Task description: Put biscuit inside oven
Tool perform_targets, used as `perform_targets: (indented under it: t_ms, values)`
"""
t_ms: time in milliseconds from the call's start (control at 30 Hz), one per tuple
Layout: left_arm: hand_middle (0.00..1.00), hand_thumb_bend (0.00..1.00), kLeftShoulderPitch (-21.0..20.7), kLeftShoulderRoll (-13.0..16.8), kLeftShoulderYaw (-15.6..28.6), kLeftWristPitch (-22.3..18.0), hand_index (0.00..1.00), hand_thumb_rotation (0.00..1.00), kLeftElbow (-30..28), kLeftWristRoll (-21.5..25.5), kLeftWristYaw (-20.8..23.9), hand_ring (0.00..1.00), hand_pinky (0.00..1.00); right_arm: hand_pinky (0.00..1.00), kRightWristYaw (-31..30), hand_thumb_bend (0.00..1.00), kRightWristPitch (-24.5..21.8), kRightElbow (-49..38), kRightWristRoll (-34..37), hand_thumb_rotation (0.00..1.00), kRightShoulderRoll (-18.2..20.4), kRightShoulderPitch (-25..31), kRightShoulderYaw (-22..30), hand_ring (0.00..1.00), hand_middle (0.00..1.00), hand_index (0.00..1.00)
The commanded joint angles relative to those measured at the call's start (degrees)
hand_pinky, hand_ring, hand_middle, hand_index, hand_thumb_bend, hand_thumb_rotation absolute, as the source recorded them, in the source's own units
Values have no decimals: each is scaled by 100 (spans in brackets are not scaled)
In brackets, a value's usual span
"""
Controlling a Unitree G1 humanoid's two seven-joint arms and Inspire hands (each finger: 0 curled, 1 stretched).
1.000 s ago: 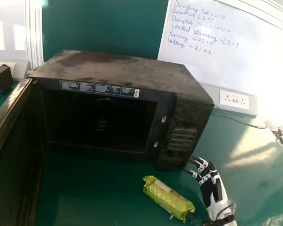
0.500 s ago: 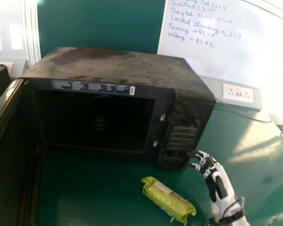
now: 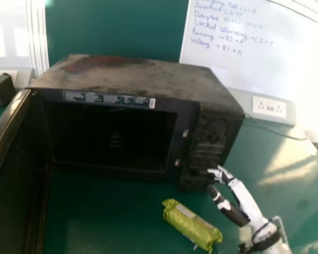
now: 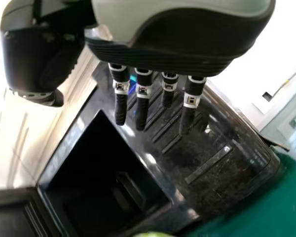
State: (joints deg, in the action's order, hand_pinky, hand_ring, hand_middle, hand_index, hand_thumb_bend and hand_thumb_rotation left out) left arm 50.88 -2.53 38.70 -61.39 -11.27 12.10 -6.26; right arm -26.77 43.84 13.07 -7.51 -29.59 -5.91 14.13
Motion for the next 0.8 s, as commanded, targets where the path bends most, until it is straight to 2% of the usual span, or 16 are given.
perform_targets:
  t_ms: [0,200,433,500,767]
  values:
    - [90,100,63,-19,-45,8,92,62,-65,-35,-21,87,87,75,149,66,-126,-365,-235,90,-172,195,-53,78,82,83]
    - [86,100,46,3,-49,-35,88,65,-9,18,-26,83,77,75,507,65,-484,-1168,-909,89,-342,563,-43,78,82,82]
    - [88,100,58,-35,-64,-11,88,70,-31,13,-16,85,80,75,290,66,-1469,-2167,-1335,88,-701,999,-79,78,82,83]
    - [89,100,61,-50,-56,-28,88,71,-49,-4,-14,84,78,74,208,65,-1699,-2401,-1440,88,-814,1106,-100,77,82,82]
    - [88,100,141,-122,-16,-27,86,68,-133,-59,-1,82,77,74,269,63,-1686,-2520,-1606,87,-1083,1299,-184,77,82,82]
